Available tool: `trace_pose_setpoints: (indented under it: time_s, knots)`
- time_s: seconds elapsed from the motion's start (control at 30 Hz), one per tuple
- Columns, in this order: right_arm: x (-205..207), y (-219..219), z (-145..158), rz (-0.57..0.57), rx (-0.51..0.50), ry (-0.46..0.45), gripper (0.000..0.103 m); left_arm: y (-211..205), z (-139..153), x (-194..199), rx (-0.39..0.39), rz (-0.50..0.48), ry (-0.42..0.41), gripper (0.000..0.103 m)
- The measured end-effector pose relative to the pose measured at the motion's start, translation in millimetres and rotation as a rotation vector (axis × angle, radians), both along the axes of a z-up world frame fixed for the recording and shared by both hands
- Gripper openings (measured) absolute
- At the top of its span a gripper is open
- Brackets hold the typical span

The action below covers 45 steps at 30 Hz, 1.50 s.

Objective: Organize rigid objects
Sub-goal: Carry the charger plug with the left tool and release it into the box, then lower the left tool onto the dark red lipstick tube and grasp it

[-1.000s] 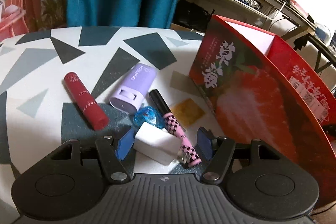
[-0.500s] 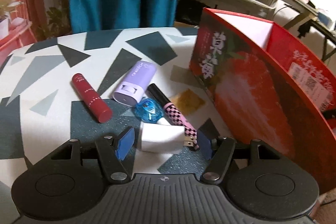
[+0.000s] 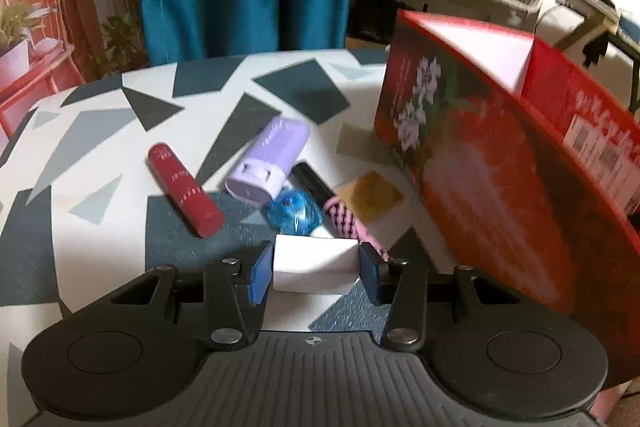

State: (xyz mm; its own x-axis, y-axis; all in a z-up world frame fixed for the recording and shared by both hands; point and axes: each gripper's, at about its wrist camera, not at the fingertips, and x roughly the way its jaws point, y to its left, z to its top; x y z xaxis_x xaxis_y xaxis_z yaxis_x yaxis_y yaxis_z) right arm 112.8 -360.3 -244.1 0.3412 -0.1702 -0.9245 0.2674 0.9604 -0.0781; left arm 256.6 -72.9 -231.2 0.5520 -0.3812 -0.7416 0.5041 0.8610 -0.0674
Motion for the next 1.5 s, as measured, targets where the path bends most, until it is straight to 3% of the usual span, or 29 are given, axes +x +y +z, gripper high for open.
trace_pose_setpoints:
  time_s: [0.17,0.33,0.43,0.7,0.93,1.27,1.5]
  knots:
    - [0,0,0,0.0,0.0,0.001,0.012,-1,47,6,-0.092,-0.01,-0.074,0.048]
    - [0,0,0,0.002,0.0,0.003,0.013,-33,98,7,-0.126,-0.143,-0.204,0.048]
    - [0,1,0,0.002,-0.001,0.002,0.013,-62,110,9,-0.128,-0.213,-0.246,0.048]
    - [0,1,0,0.002,-0.001,0.003,0.013,-131,76,13,-0.059,-0.319,-0.236,0.048]
    - [1,1,0,0.003,0.003,0.002,0.013,-138,50,28,0.008,-0.364,-0.182,0.048]
    - [1,2,0,0.0,0.002,0.003,0.013,-121,62,29,-0.091,-0.362,-0.146,0.055]
    - [1,2,-1,0.001,0.002,0.003,0.013,-76,82,38,-0.165,-0.255,-0.157,0.058]
